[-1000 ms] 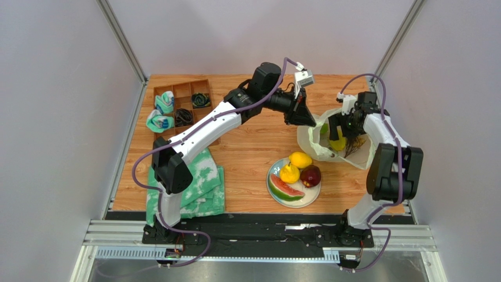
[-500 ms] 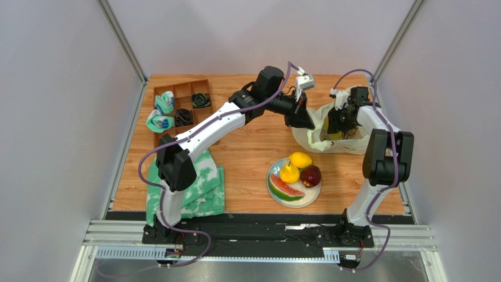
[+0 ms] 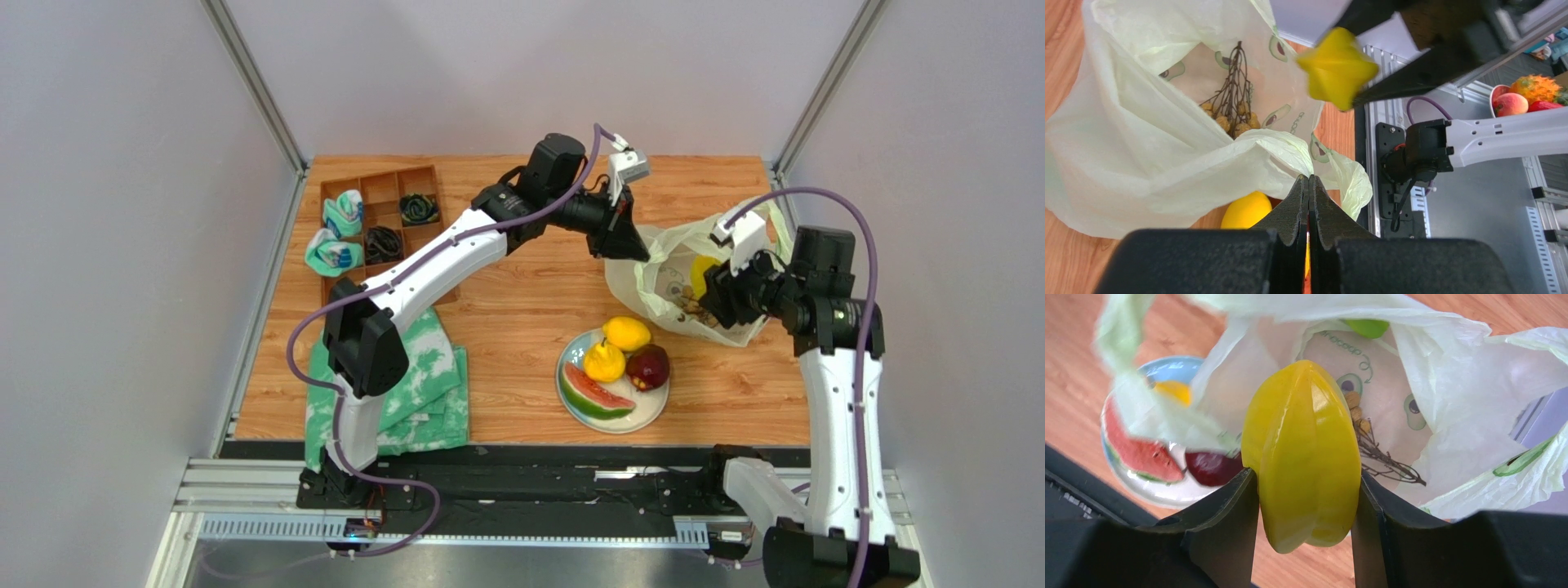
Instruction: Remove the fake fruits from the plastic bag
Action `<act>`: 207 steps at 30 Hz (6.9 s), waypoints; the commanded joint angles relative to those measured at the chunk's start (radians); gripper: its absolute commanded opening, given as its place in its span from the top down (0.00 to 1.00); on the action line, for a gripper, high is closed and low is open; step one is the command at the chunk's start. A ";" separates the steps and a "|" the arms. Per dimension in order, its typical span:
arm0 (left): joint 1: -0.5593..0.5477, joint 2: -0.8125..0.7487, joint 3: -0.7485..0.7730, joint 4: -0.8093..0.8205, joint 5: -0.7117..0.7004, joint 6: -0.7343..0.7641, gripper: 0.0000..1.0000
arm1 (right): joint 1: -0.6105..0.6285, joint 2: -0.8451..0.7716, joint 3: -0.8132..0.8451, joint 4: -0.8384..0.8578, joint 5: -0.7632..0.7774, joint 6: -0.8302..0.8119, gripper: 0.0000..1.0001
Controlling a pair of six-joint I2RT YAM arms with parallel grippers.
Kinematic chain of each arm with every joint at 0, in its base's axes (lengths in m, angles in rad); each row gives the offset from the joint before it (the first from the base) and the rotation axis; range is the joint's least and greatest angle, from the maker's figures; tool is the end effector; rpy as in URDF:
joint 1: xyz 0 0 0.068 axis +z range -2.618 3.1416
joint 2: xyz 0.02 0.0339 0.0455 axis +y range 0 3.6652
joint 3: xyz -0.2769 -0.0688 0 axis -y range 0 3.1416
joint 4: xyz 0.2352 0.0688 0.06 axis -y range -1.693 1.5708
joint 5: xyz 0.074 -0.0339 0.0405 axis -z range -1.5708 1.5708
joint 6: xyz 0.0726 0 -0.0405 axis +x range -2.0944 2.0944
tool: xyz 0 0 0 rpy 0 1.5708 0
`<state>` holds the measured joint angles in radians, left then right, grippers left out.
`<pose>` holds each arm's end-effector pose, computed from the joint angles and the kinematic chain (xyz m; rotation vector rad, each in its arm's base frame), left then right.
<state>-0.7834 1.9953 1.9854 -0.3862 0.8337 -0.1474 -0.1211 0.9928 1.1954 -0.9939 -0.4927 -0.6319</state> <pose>0.3044 -0.3790 0.3761 1.1965 1.7315 -1.4020 0.1868 0.0119 0.3534 -0.7907 2.1115 0.1857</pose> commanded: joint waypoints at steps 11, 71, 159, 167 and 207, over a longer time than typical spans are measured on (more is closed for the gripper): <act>0.013 -0.052 0.027 -0.054 -0.054 0.097 1.00 | 0.044 -0.154 -0.227 -0.411 -0.147 -0.503 0.63; 0.026 -0.148 -0.122 -0.128 -0.024 0.129 1.00 | 0.138 0.240 0.015 0.244 0.128 0.159 0.44; 0.050 -0.064 -0.102 -0.324 -0.001 0.252 1.00 | -0.141 0.010 -0.369 0.012 0.338 0.012 0.24; 0.049 -0.098 -0.125 -0.378 -0.031 0.316 1.00 | -0.150 -0.037 -0.119 -0.212 0.050 -0.201 0.19; 0.073 0.008 0.070 -0.451 0.053 0.336 1.00 | 0.178 0.718 0.084 0.365 0.302 -0.460 0.49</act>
<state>-0.7193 1.9949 2.0014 -0.8246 0.8619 0.1513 0.0566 1.6924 1.2362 -0.7143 -0.3508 -1.1408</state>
